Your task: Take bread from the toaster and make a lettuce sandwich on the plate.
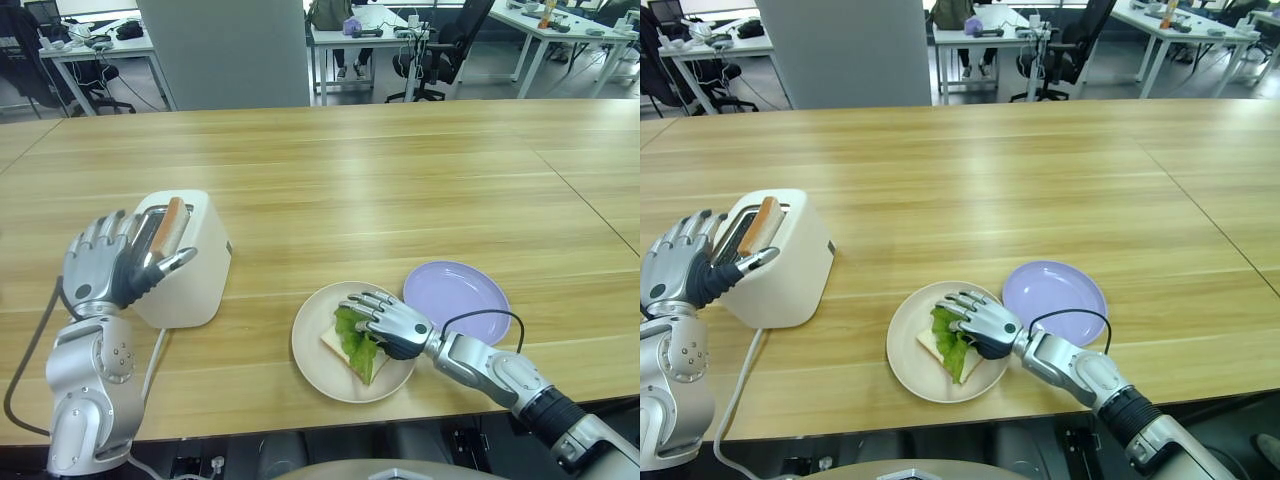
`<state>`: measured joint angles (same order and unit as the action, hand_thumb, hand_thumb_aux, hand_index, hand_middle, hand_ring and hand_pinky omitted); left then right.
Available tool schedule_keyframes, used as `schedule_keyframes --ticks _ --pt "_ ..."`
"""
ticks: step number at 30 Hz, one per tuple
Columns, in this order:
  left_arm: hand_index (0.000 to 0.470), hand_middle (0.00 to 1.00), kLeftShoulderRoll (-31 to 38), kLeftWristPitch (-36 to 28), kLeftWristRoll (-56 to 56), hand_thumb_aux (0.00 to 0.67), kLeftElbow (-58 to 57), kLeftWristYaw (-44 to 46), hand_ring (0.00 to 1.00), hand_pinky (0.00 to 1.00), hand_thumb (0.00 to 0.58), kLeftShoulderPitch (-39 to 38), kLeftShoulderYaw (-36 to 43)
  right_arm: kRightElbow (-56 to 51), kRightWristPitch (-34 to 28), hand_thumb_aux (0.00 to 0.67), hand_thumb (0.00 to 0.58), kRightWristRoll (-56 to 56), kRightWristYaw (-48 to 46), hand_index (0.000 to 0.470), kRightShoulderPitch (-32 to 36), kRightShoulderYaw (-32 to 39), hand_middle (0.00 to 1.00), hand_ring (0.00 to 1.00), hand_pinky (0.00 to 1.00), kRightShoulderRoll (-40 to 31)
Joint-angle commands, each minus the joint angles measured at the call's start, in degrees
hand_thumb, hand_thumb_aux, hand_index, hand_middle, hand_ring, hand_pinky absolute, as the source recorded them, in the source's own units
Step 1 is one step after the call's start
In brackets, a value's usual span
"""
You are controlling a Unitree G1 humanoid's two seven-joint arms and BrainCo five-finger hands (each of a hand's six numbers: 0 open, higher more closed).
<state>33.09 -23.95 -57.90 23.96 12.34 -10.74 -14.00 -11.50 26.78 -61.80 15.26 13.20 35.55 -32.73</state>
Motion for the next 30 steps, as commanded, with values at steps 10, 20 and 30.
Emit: schedule_keyframes --ticks 10,20,30 --pt "0.0 0.0 2.1 -1.1 -1.5 0.0 -16.8 -1.9 0.0 0.0 0.0 9.4 7.3 3.8 -4.7 0.0 0.0 0.0 1.4 0.0 -1.3 -4.9 0.0 0.0 0.0 -1.2" --pt "0.0 0.0 3.1 -0.9 0.7 0.0 -21.5 -3.5 0.0 0.0 0.0 14.6 9.6 7.8 -6.1 0.0 0.0 7.6 0.4 0.0 -4.4 -13.9 0.0 0.0 0.0 -3.0" --pt "0.46 0.59 2.8 2.0 5.9 0.67 -23.8 -9.1 0.59 0.59 0.58 18.2 9.2 11.2 -5.8 0.0 0.0 9.5 -0.7 0.0 -7.4 -16.7 0.0 0.0 0.0 -2.9"
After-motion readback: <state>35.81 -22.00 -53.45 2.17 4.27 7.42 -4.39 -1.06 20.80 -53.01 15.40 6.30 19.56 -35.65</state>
